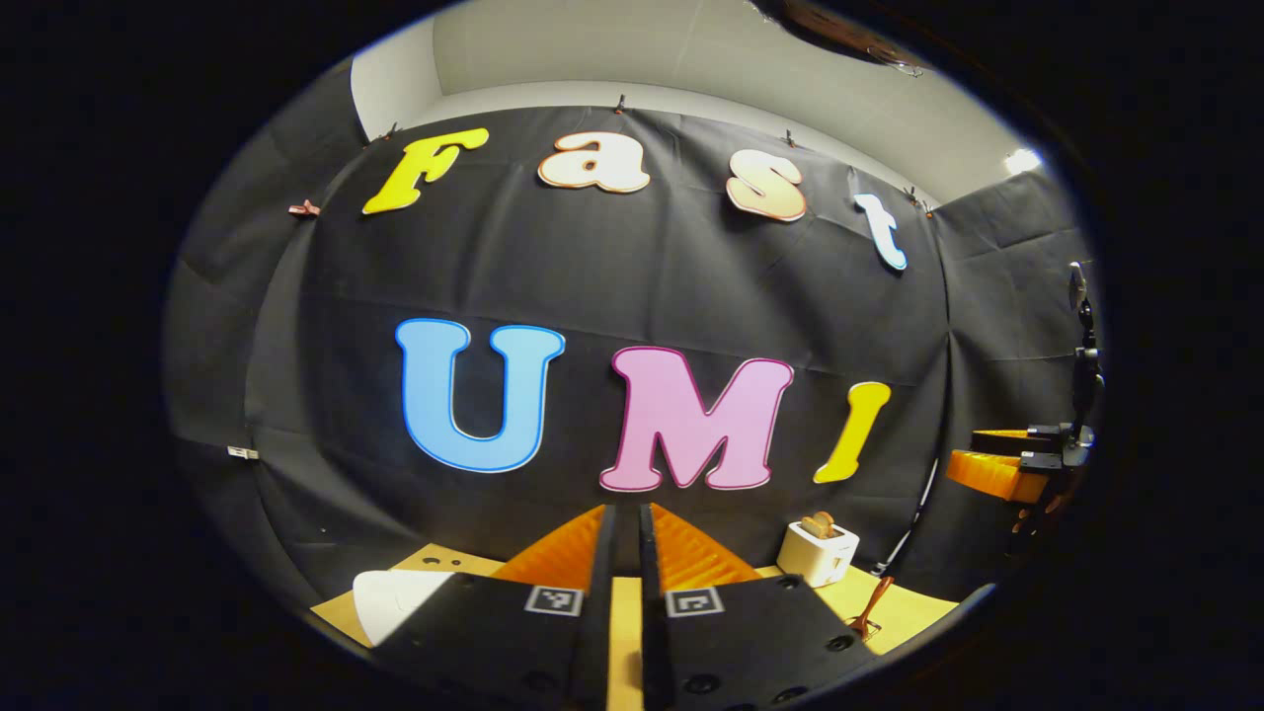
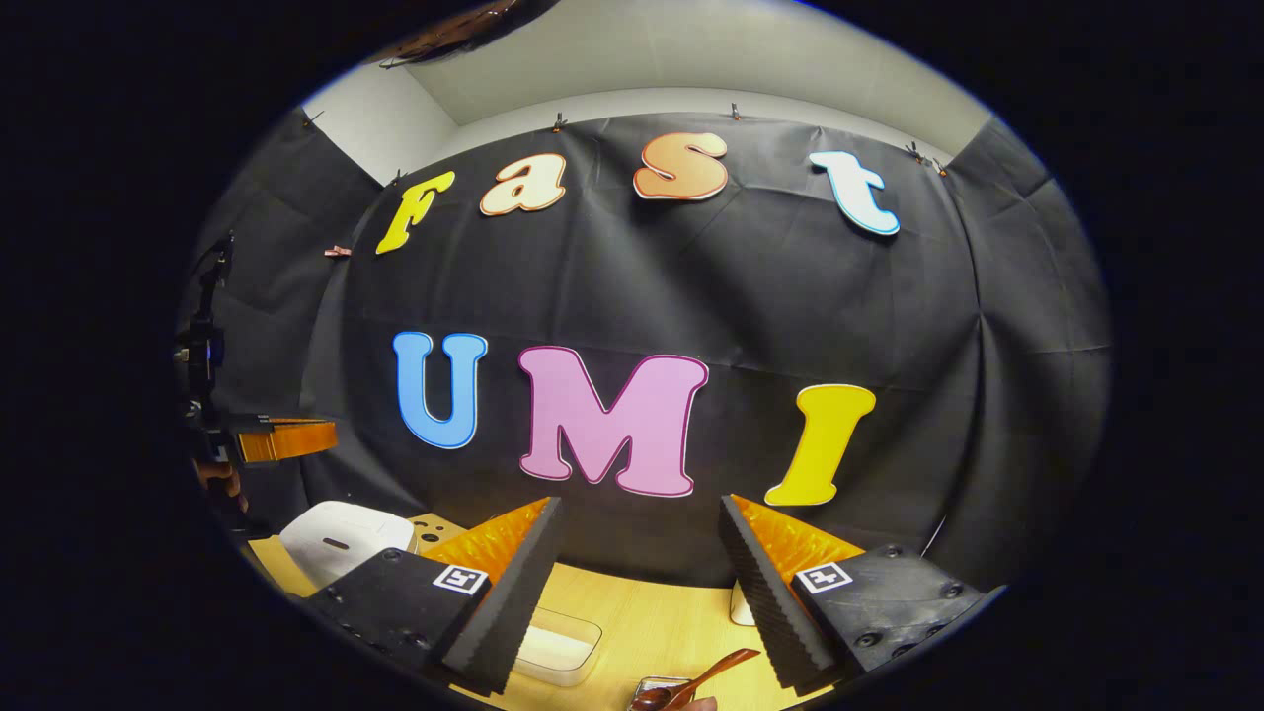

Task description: Close the left gripper, press the button to open the rice cooker; take a wooden spoon from the chopstick holder with the right hand, scoop a spoonful of rice and pour it into the rice cooker, then put the wooden spoon back into the chopstick holder.

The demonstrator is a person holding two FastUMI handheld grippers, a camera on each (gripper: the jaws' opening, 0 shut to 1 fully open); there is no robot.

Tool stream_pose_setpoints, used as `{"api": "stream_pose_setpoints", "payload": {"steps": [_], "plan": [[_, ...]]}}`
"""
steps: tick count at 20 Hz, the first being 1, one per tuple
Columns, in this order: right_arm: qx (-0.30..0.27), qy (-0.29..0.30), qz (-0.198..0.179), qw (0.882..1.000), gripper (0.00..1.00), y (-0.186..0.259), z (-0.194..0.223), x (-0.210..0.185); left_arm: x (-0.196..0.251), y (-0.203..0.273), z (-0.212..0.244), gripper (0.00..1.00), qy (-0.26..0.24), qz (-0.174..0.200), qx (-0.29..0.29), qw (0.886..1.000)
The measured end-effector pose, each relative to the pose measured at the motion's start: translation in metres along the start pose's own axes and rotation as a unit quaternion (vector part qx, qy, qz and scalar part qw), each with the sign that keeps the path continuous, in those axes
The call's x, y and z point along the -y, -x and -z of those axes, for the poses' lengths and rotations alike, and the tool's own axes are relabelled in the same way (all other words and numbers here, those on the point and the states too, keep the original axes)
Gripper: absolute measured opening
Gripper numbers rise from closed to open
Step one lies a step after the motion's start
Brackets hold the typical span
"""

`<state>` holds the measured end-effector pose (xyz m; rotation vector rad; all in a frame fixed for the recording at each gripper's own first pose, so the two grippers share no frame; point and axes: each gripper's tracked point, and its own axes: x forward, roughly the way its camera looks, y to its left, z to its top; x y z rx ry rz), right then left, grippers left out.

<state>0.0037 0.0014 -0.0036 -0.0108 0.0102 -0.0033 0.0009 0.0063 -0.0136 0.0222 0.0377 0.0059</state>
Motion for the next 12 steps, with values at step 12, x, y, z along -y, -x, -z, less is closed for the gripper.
{"api": "stream_pose_setpoints", "payload": {"steps": [12], "plan": [[-0.005,0.002,0.001,1.000,0.97,0.004,0.003,-0.001,-0.098,0.008,0.114,0.05,0.017,-0.117,-0.178,0.977]]}}
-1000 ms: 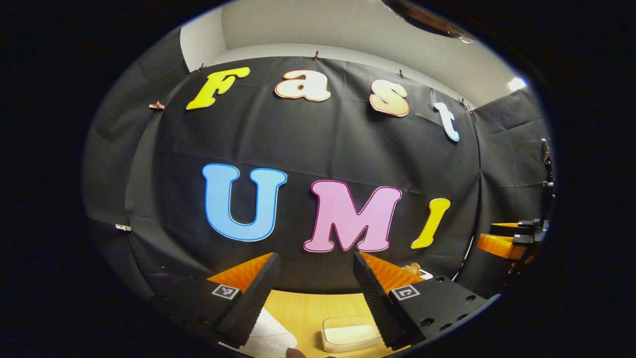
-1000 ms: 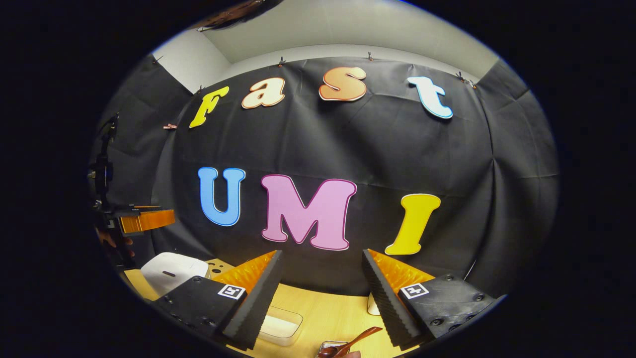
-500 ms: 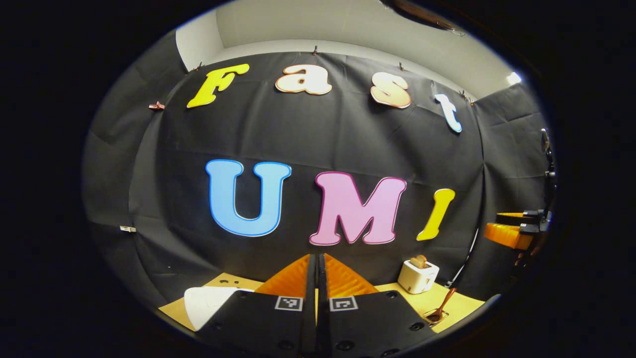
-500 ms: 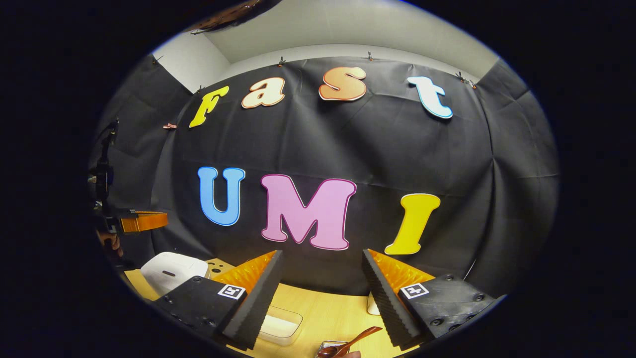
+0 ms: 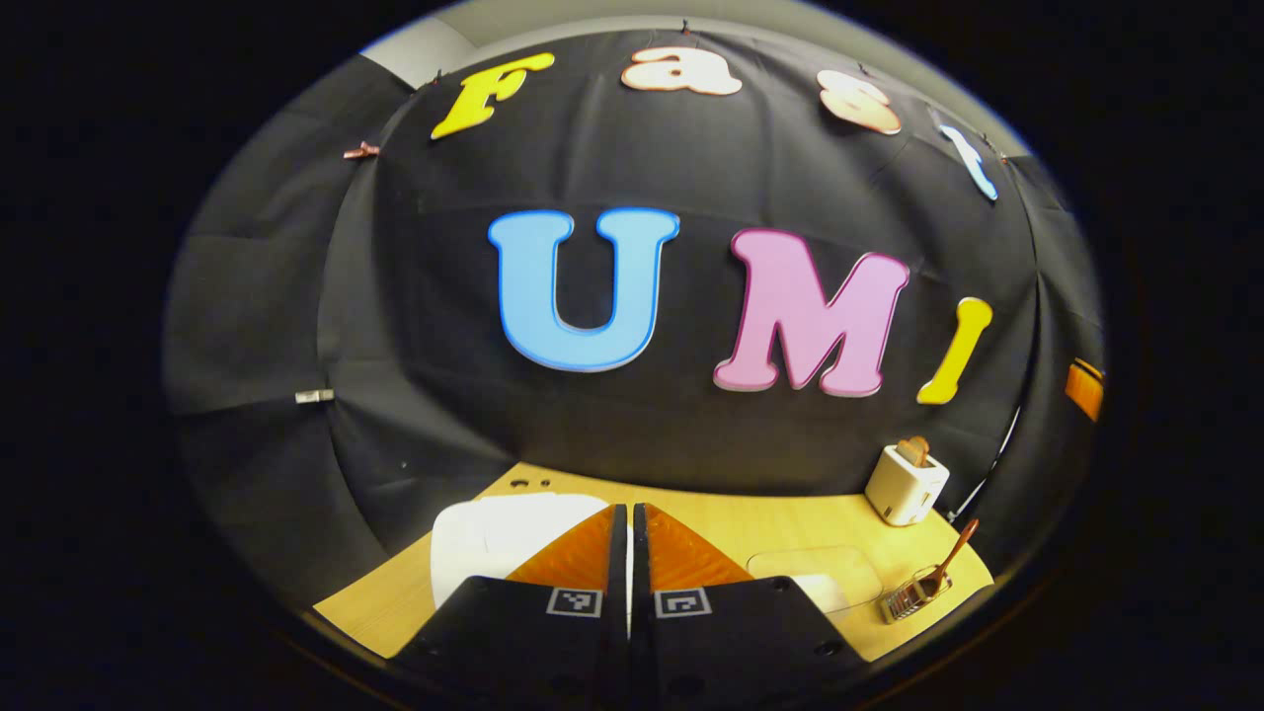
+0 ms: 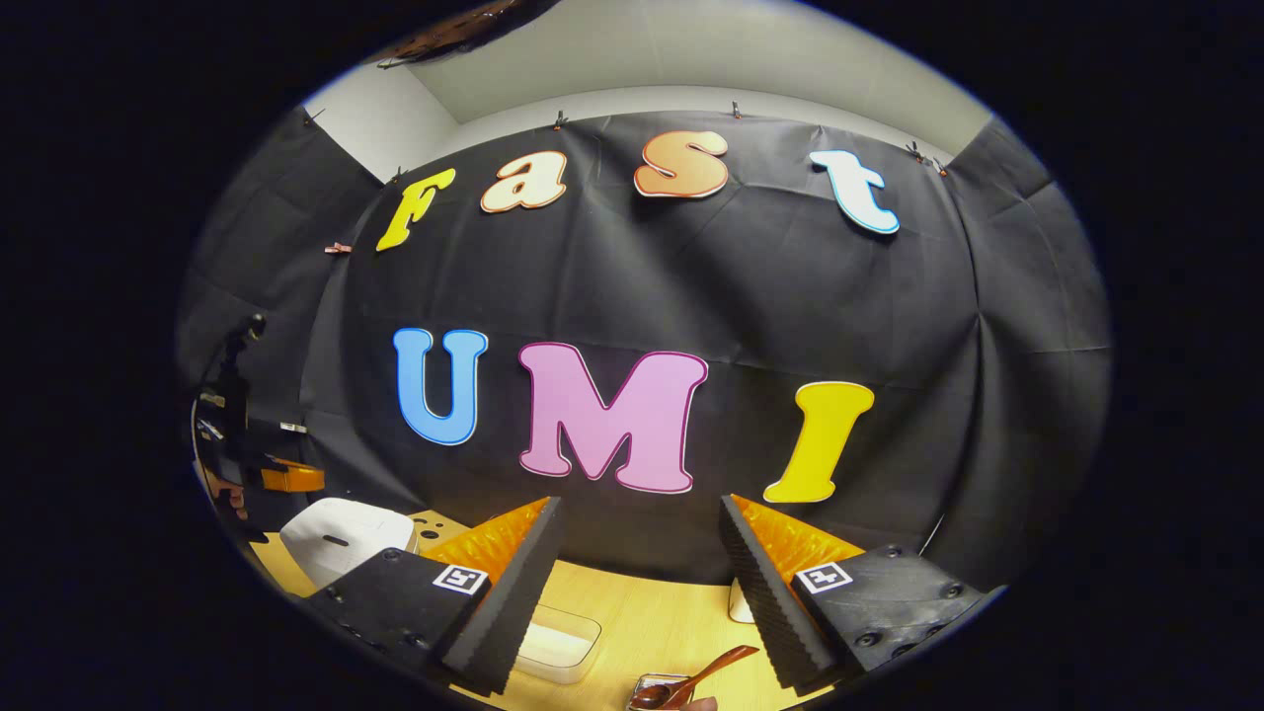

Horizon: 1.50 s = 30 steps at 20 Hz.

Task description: Close the left gripper, press the button to open the rice cooker; take a wooden spoon from the chopstick holder with the right hand, scoop a spoonful of rice and pour it into the rice cooker, then put the wooden spoon back into the chopstick holder.

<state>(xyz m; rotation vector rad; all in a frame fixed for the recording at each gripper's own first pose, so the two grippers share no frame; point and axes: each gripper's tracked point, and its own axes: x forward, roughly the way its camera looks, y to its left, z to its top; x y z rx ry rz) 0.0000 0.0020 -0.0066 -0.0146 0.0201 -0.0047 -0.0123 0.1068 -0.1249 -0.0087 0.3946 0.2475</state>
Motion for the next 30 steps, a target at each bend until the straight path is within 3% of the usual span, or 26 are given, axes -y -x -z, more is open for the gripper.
{"api": "stream_pose_setpoints", "payload": {"steps": [7,8,11,12,13,14,15,21,24,30], "plan": [[-0.003,0.002,0.001,1.000,0.97,0.003,0.001,0.000,-0.033,-0.027,0.079,0.05,0.056,-0.029,-0.120,0.991],[-0.004,0.003,0.001,1.000,0.90,0.003,0.002,0.000,-0.035,-0.029,0.085,0.05,0.057,-0.032,-0.127,0.990],[-0.008,0.005,0.003,1.000,0.97,0.004,0.005,0.002,-0.038,-0.040,0.096,0.05,0.047,-0.030,-0.146,0.988],[-0.007,0.004,0.004,1.000,0.97,0.004,0.004,0.002,-0.038,-0.042,0.099,0.05,0.043,-0.028,-0.150,0.987],[-0.007,0.004,0.005,1.000,0.90,0.004,0.003,0.002,-0.039,-0.045,0.101,0.05,0.040,-0.030,-0.155,0.987],[-0.006,0.006,0.004,1.000,0.90,0.005,0.003,0.002,-0.040,-0.047,0.103,0.05,0.039,-0.031,-0.158,0.986],[-0.007,0.008,0.005,1.000,0.97,0.004,0.004,0.002,-0.041,-0.049,0.102,0.05,0.040,-0.032,-0.157,0.986],[-0.011,0.008,0.008,1.000,0.97,0.003,0.007,0.005,-0.038,-0.050,0.110,0.06,0.008,-0.028,-0.178,0.984],[-0.010,0.002,0.004,1.000,0.97,0.000,0.007,0.002,-0.039,-0.049,0.116,0.06,0.026,-0.026,-0.199,0.979],[0.000,0.008,-0.006,1.000,0.97,-0.005,0.002,-0.003,-0.037,-0.047,0.087,0.06,0.014,-0.025,-0.161,0.987]]}}
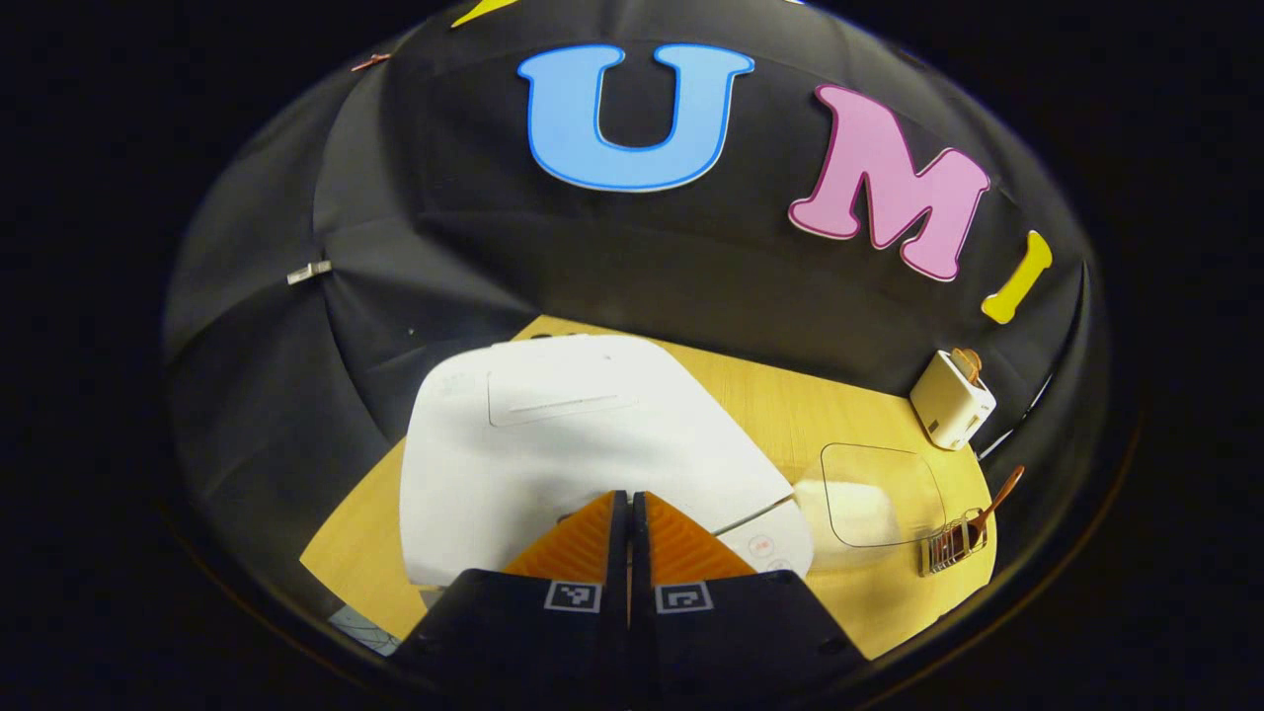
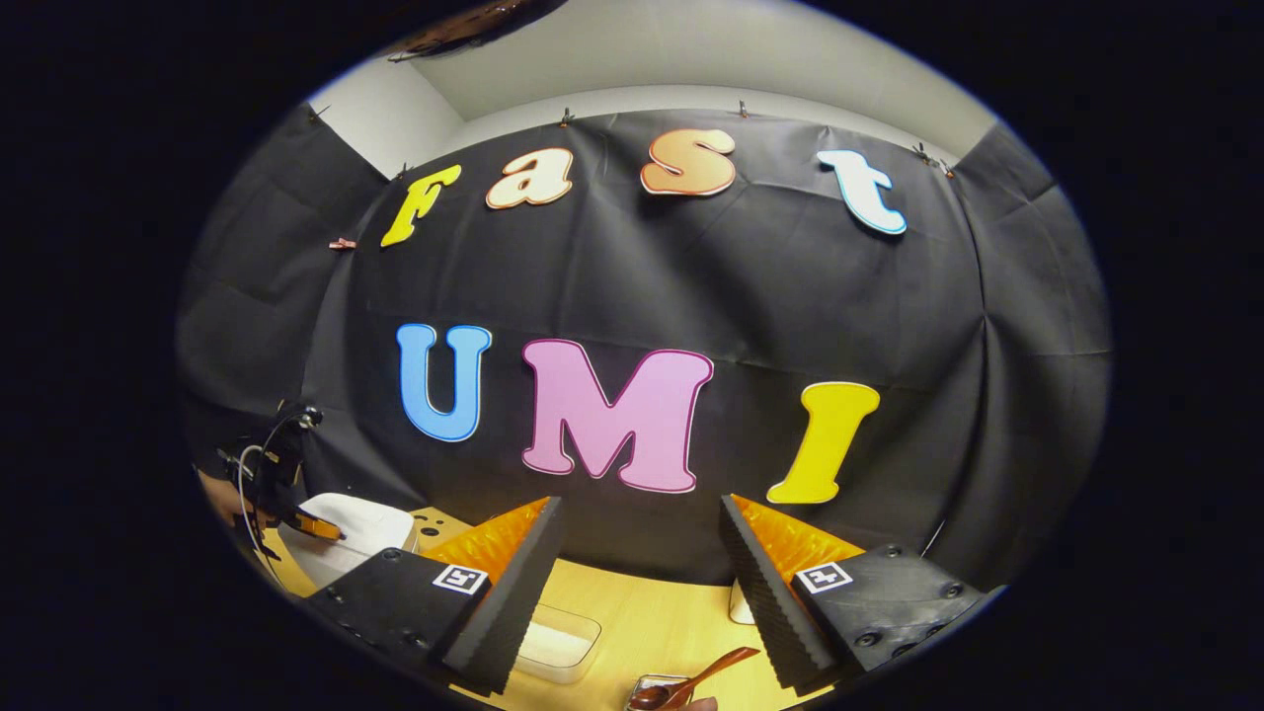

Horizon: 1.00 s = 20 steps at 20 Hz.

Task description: Close the left gripper, press the button to open the rice cooker; take a wooden spoon from the chopstick holder with the right hand, scoop a spoonful of rice and pour it into the rice cooker, then put the wooden spoon back into the chopstick holder.

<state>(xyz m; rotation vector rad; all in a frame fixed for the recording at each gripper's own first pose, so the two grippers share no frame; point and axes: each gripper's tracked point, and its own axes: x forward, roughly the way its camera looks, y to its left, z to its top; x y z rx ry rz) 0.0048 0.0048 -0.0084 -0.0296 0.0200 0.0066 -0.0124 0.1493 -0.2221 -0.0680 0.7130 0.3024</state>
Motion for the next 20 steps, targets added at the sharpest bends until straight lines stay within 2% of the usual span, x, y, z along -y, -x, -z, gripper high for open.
{"api": "stream_pose_setpoints", "payload": {"steps": [7,12,17,20], "plan": [[-0.001,-0.002,0.006,1.000,0.97,0.004,0.000,0.007,-0.008,0.028,-0.097,0.06,0.000,-0.013,0.115,0.993],[-0.001,-0.002,0.013,1.000,0.97,0.008,0.000,0.013,-0.016,0.031,-0.131,0.06,-0.009,-0.021,0.162,0.987],[-0.003,-0.001,0.016,1.000,0.97,0.011,0.000,0.016,-0.013,0.048,-0.159,0.05,-0.006,-0.022,0.237,0.971],[-0.005,-0.002,0.016,1.000,0.97,0.012,0.002,0.016,-0.010,0.061,-0.165,0.05,-0.017,-0.021,0.263,0.964]]}}
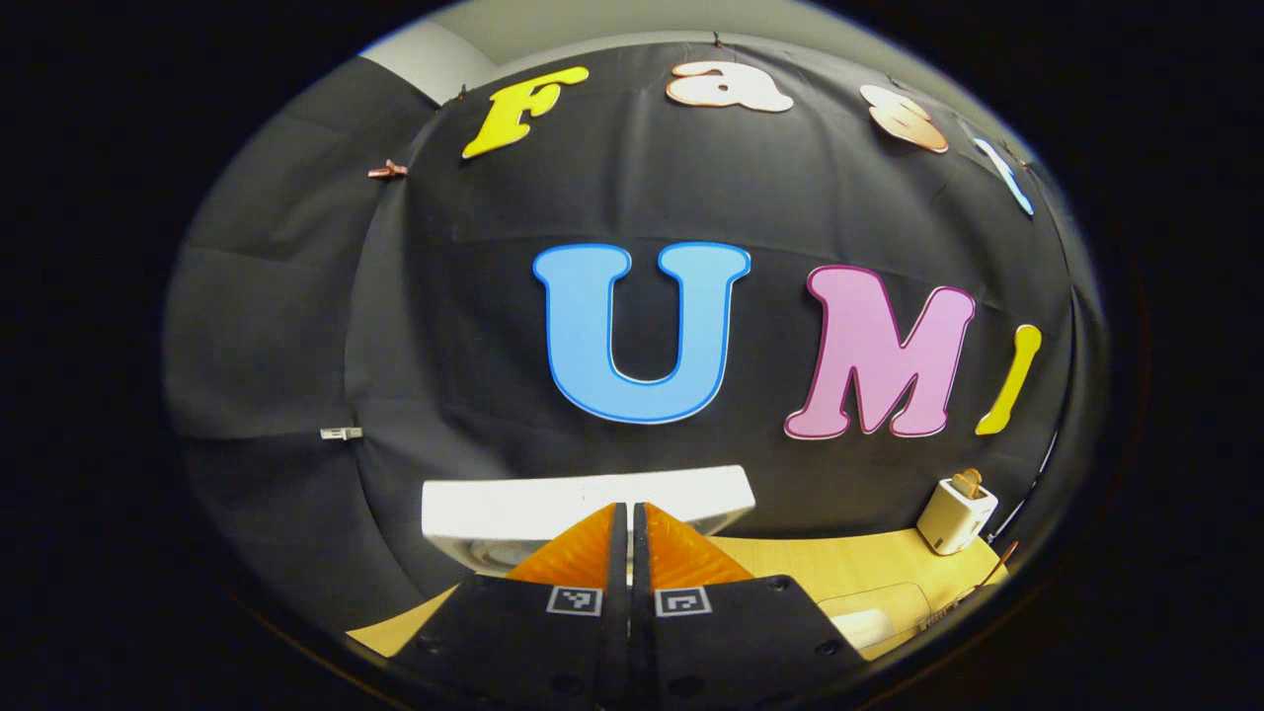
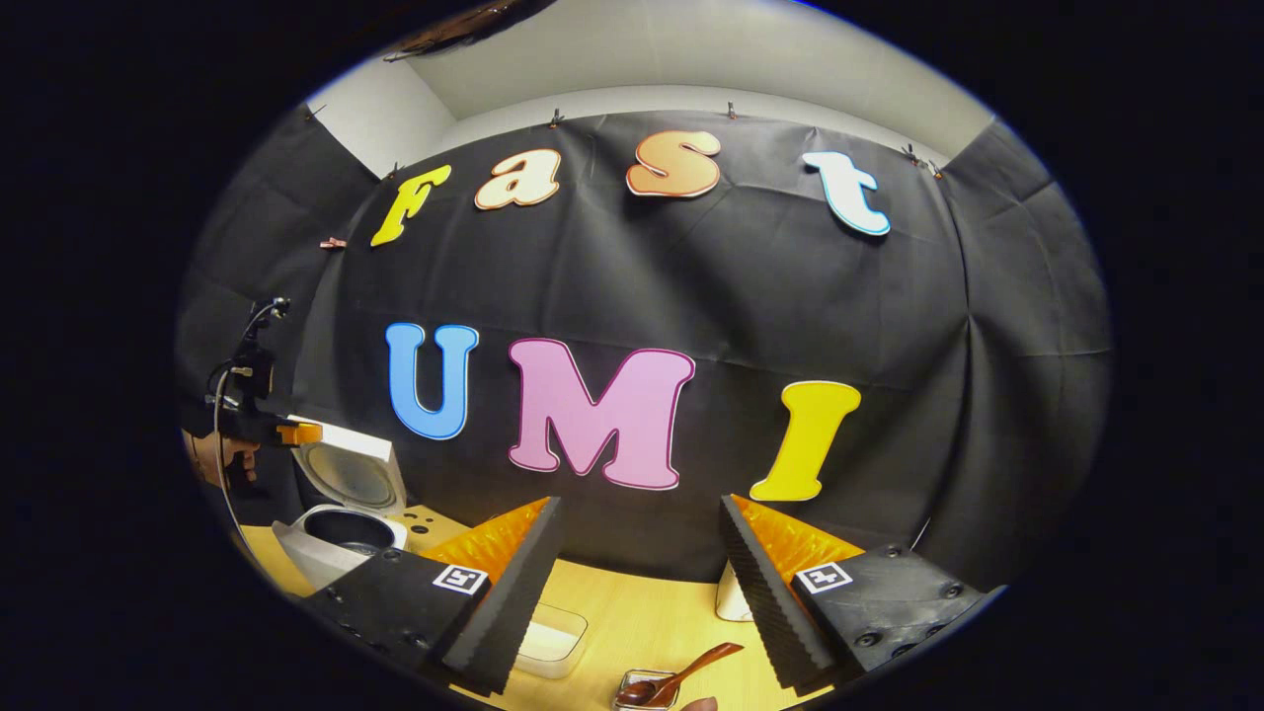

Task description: Close the left gripper, press the button to open the rice cooker; take a wooden spoon from the chopstick holder with the right hand, scoop a spoonful of rice and pour it into the rice cooker, then put the wooden spoon back into the chopstick holder.

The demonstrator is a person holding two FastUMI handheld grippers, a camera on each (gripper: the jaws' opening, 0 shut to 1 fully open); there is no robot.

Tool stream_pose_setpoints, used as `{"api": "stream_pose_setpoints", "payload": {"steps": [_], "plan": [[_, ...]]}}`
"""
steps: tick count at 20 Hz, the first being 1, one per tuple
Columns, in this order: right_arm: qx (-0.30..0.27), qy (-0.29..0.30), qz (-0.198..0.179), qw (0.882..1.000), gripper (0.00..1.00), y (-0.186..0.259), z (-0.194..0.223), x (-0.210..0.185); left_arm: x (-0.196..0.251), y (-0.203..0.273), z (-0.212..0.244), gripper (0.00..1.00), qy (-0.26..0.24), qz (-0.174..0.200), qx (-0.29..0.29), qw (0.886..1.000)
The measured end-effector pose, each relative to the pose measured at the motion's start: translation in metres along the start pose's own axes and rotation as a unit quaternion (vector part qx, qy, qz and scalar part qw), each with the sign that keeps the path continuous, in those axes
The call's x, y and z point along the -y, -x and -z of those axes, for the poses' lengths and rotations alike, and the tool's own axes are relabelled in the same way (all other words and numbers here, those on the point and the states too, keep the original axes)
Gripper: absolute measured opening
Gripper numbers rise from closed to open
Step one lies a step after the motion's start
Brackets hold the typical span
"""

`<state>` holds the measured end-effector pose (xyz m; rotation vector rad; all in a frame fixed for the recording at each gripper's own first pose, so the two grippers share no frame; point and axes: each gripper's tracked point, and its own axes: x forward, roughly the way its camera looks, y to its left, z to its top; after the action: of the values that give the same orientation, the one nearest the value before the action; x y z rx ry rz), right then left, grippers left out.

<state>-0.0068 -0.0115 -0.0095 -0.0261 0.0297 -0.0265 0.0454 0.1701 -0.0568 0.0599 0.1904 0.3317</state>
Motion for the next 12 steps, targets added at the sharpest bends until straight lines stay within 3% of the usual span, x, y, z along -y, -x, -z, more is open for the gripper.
{"api": "stream_pose_setpoints", "payload": {"steps": [5,7,8,9,12], "plan": [[-0.005,-0.009,-0.004,1.000,0.97,0.001,0.006,-0.001,0.018,0.021,-0.024,0.06,-0.003,0.031,0.044,0.999],[-0.008,-0.015,-0.005,1.000,0.97,0.001,0.011,0.001,0.028,0.029,-0.028,0.15,-0.004,0.045,0.054,0.998],[-0.009,-0.019,-0.004,1.000,0.97,0.001,0.013,0.003,0.029,0.032,-0.028,0.33,-0.007,0.044,0.055,0.997],[-0.011,-0.022,-0.001,1.000,0.97,0.002,0.018,0.006,0.032,0.036,-0.029,0.41,-0.008,0.045,0.056,0.997],[-0.026,-0.037,0.007,0.999,0.97,0.007,0.038,0.016,0.045,0.049,-0.031,0.86,-0.002,0.051,0.065,0.997]]}}
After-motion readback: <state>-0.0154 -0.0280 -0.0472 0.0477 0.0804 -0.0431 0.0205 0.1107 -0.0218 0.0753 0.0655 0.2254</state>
